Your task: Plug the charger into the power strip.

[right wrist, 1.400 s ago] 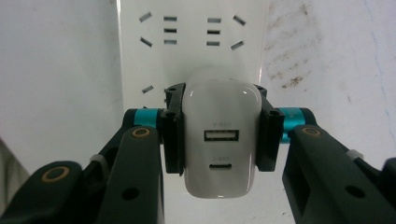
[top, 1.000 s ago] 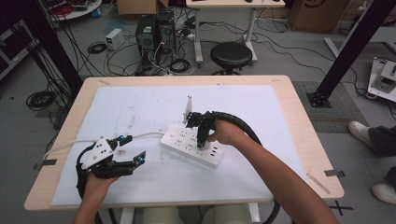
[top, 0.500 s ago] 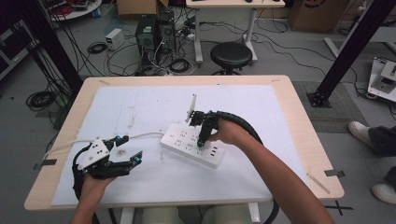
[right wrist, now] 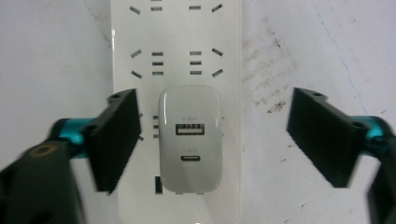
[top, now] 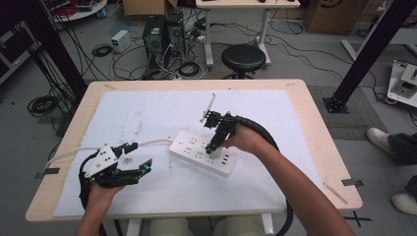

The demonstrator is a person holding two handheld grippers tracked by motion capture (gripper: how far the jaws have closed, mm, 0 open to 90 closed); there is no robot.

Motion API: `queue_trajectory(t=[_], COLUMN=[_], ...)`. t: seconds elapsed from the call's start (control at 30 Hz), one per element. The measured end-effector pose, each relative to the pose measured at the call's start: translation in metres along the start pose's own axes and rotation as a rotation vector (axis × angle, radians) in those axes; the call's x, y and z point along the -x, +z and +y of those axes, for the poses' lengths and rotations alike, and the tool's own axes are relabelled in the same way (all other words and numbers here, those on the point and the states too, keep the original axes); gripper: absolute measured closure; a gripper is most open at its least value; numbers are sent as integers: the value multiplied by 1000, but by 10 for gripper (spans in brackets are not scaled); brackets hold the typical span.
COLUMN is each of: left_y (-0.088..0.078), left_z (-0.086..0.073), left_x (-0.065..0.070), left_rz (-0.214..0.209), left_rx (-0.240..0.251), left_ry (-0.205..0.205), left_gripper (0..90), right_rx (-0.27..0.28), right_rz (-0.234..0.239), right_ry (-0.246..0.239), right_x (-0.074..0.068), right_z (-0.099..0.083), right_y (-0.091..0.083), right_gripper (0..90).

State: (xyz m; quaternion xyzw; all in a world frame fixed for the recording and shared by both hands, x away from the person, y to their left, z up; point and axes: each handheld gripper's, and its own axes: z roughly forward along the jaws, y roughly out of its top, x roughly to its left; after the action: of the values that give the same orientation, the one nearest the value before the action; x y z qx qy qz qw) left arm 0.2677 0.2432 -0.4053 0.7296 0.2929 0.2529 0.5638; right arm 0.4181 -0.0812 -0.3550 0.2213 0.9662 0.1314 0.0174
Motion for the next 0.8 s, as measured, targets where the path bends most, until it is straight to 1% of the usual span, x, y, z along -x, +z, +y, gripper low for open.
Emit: queue_trajectory(t=[0.03,0.07,0.1,0.13,0.23,0.27,0.3,0.33,0.37,0.47,0.5,0.53,0.57,0.63,0.67,0.8], left_y=[0,0,1,1,1,1,1,2,2,2,2,2,3,3,4,6], left_z=[0,1,1,1,2,2,2,2,2,2,3,3,3,3,3,3], left_x=[0,1,1,1,2,2,2,2,2,3,3,3,3,4,4,4], left_rz=[-1,0,-2,-2,-2,-3,-3,-2,-2,-4,-4,-4,-4,-5,-6,-11], left_rx=[-1,-3,-4,-3,-1,-2,-2,-3,-4,-6,-4,-5,-4,-6,-6,-7], left_ry=[4,4,3,3,2,3,3,4,6,4,4,4,3,4,5,3], left_gripper=[241,241,241,241,241,241,241,241,241,241,241,241,241,241,241,241], right_rx=[11,20,30,38,93,111,131,139,155,199,211,231,245,280,304,371], right_rz=[1,-9,-12,-3,9,14,14,11,15,2,12,19,18,34,26,28], right_ry=[9,21,21,18,10,11,5,7,-1,21,25,42,50,70,73,96], right_x=[0,0,0,0,-1,-1,-1,-1,0,2,3,4,5,7,8,11], right_z=[-1,-3,-3,-4,-9,-11,-13,-15,-17,-25,-27,-31,-33,-42,-48,-65], right_y=[-2,-4,-6,-8,-16,-18,-21,-22,-23,-27,-28,-29,-30,-31,-32,-34], right_gripper=[166,166,166,164,123,123,100,15,6,6,6,6,6,6,6,6])
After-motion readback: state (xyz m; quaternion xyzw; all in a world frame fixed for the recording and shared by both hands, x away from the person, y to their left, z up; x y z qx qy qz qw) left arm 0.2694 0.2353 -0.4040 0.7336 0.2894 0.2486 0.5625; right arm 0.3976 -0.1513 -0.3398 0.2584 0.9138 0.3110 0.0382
